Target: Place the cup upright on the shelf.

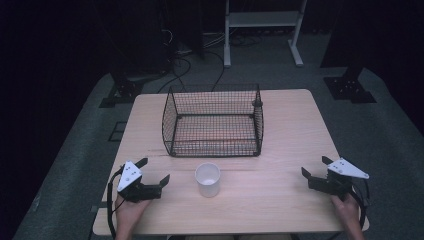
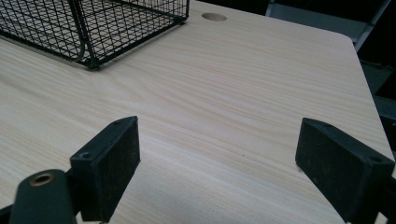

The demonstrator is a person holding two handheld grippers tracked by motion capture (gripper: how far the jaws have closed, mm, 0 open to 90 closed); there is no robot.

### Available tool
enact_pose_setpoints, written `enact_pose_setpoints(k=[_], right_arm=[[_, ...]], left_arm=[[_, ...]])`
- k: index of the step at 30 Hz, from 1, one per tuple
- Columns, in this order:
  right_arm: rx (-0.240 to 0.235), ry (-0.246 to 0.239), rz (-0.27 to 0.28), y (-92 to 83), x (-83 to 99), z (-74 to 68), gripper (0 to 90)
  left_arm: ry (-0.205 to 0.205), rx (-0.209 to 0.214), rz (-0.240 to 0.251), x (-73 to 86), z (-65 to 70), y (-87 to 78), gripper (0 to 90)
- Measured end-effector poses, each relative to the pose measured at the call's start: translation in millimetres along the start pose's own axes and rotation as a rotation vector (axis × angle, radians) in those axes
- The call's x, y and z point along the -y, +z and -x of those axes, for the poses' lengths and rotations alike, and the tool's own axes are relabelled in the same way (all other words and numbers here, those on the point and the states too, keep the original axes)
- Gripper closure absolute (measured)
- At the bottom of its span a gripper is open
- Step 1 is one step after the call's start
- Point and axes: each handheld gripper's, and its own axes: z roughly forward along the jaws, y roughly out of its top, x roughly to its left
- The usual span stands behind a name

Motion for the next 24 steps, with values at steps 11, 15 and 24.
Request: enact_pose_setpoints(k=[11,15,24], right_arm=[[0.001,0.000,-0.001,0.1,0.0,0.0,13.1],[0.001,0.004,-0.001,0.1,0.0,0.3,13.1],[0.002,0.004,-0.001,0.1,0.0,0.3,13.1]], left_arm=[[0.028,0.050,0.008,-9.1,11.5,3.9,2.4],[0.036,0.069,0.005,-9.5,13.7,5.5,2.2],[0.069,0.115,0.002,-14.6,22.4,8.6,2.2]])
